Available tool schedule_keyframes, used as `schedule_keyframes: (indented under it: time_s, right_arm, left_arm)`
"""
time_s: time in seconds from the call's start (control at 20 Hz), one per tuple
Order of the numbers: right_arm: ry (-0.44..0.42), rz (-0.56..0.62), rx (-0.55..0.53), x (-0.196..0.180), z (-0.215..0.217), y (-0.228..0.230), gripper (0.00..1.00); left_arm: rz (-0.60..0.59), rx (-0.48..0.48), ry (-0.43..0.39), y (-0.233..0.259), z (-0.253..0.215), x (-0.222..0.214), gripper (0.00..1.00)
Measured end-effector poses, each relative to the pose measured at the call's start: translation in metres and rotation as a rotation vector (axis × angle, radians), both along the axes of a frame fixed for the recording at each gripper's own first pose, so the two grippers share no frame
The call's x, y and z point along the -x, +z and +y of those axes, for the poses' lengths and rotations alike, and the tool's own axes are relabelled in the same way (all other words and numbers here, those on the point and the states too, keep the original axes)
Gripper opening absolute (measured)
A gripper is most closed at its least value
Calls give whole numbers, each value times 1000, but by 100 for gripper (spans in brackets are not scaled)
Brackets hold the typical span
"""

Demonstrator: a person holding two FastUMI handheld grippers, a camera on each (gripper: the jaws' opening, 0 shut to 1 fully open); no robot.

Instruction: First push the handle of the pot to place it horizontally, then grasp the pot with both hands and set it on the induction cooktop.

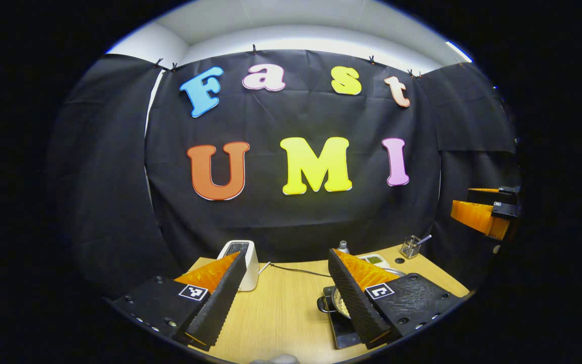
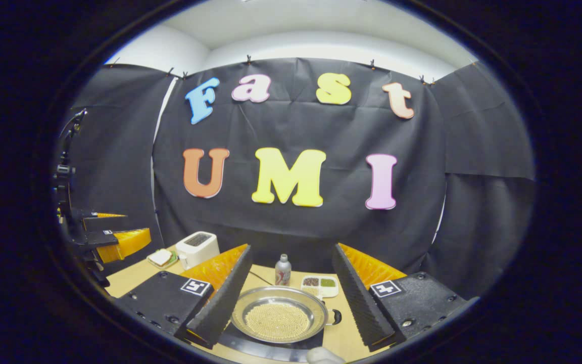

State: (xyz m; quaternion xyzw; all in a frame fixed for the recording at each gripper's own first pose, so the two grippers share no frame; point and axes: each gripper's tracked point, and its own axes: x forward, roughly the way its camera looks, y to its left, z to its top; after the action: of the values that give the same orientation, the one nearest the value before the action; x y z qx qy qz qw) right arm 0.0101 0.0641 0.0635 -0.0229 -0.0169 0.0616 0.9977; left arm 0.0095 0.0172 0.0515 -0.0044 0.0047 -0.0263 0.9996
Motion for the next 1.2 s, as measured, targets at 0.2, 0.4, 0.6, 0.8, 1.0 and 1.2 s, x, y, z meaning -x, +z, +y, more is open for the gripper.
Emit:
schedule_keyframes:
  time_s: [0.2,0.4,0.6,0.8,1.0,1.2]
  right_arm:
    - [-6,-32,-25,21,6,12,100]
    - [-16,-48,-32,31,5,14,100]
    - [-26,-32,-20,33,3,5,100]
    - [-30,-3,-23,32,1,-2,100]
    - [-26,-1,-21,32,-1,-3,100]
    - [-23,-1,-15,35,0,-3,100]
  left_arm:
    - [-57,-4,-4,22,12,22,96]
    - [-89,-11,30,25,24,32,97]
    - [-65,-7,19,17,21,35,97]
    - [-57,-5,26,11,20,32,97]
    - [-62,-4,12,15,15,35,97]
    - [-61,7,6,16,11,37,97]
